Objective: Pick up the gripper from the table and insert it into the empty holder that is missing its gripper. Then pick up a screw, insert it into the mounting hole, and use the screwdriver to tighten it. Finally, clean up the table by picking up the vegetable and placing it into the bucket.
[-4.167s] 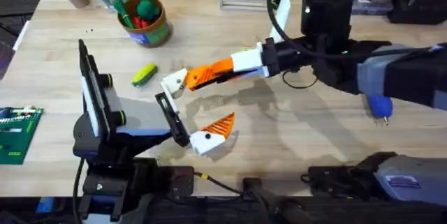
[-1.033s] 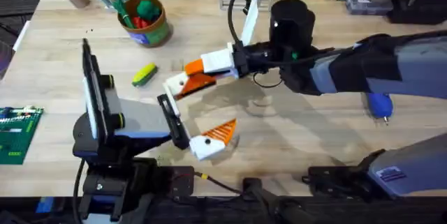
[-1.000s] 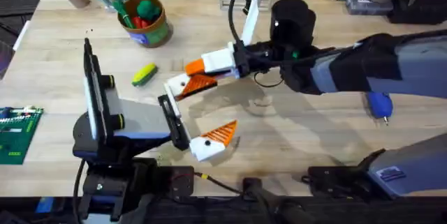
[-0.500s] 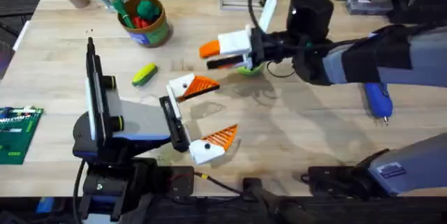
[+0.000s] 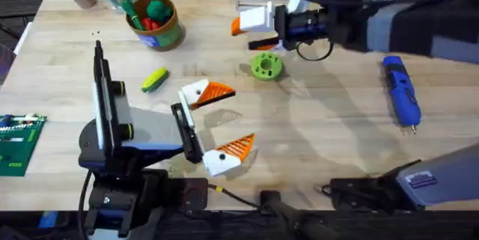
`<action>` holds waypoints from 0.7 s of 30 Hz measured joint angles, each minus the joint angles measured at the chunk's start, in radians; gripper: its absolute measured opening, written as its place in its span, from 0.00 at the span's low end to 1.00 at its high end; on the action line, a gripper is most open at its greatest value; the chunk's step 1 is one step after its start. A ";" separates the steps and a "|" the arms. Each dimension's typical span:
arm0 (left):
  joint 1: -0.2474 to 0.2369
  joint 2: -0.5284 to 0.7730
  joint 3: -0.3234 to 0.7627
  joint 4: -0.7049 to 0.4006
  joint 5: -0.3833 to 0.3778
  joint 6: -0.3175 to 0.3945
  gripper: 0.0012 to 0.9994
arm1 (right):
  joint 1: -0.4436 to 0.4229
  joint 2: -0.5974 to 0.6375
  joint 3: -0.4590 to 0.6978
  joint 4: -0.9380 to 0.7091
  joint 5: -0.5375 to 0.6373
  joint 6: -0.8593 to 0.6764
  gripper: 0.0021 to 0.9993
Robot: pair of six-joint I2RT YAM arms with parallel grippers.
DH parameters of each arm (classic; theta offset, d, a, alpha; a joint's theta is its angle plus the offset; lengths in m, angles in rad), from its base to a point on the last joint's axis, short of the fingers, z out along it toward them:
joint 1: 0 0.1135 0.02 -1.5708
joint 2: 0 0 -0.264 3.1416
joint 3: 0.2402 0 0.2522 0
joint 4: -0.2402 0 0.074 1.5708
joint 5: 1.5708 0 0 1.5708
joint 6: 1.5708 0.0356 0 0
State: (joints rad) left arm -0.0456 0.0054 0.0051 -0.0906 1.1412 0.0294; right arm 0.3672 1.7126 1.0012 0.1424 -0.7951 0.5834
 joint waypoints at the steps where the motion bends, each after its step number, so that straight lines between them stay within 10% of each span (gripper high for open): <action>1: 0.000 0.000 0.000 0.000 0.000 0.000 0.99 | 0.000 -0.012 0.025 -0.092 0.044 -0.051 0.98; 11: 0.000 0.000 0.000 0.000 0.000 0.000 0.99 | 0.026 -0.149 0.159 -0.635 0.503 -0.317 0.98; 21: 0.000 0.000 0.000 0.000 0.000 0.000 0.99 | 0.166 -0.104 0.159 -0.698 0.714 -0.399 0.98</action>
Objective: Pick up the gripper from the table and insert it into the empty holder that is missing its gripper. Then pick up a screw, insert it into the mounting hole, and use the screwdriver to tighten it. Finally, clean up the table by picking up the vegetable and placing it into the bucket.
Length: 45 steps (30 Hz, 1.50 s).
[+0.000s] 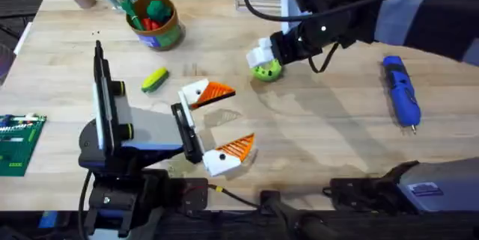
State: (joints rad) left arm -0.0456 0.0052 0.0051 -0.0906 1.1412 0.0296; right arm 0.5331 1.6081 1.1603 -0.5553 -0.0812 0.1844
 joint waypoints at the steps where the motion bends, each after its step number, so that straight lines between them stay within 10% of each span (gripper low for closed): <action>1: 0.000 0.000 0.000 0.000 0.000 0.000 0.99 | 0.000 0.004 0.000 0.003 0.009 -0.005 0.98; 17: 0.000 0.000 0.000 0.000 0.000 0.000 0.99 | 0.092 0.100 0.000 0.009 0.141 -0.044 0.97; 45: 0.000 0.000 0.000 0.000 0.000 0.000 0.99 | 0.158 0.146 0.000 0.042 0.260 -0.054 0.40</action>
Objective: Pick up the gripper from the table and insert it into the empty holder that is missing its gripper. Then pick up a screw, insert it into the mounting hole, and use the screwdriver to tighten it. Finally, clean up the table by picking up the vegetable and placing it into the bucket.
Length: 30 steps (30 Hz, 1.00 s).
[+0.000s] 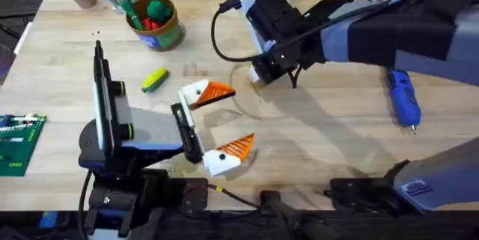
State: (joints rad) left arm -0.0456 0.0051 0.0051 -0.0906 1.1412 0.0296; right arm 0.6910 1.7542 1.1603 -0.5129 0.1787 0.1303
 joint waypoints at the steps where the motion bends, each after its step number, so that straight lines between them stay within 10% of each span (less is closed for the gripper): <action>1: 0.000 0.000 0.000 0.000 0.000 0.000 0.99 | 0.000 0.000 0.000 0.000 0.001 0.000 0.36; 30: 0.000 0.000 0.000 0.000 0.000 0.000 0.99 | 0.000 -0.001 0.002 -0.029 0.001 -0.001 0.36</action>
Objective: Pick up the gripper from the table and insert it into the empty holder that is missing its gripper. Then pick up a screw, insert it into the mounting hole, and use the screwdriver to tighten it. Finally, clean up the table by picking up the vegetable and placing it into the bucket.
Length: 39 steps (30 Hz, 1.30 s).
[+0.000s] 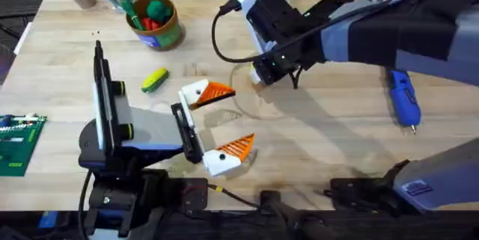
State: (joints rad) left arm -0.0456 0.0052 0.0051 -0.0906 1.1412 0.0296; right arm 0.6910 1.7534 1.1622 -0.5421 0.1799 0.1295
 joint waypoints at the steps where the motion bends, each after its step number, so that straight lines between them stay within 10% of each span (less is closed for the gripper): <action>1: 0.000 0.000 0.000 0.000 0.000 0.000 0.99 | 0.000 -0.001 0.000 -0.002 0.000 0.000 0.36; 39: 0.000 0.000 0.000 0.000 0.000 0.000 0.99 | 0.003 -0.013 0.000 -0.031 -0.001 -0.026 0.32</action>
State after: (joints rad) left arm -0.0456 0.0053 0.0051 -0.0906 1.1412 0.0296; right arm 0.6937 1.7409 1.1622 -0.5728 0.1791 0.1036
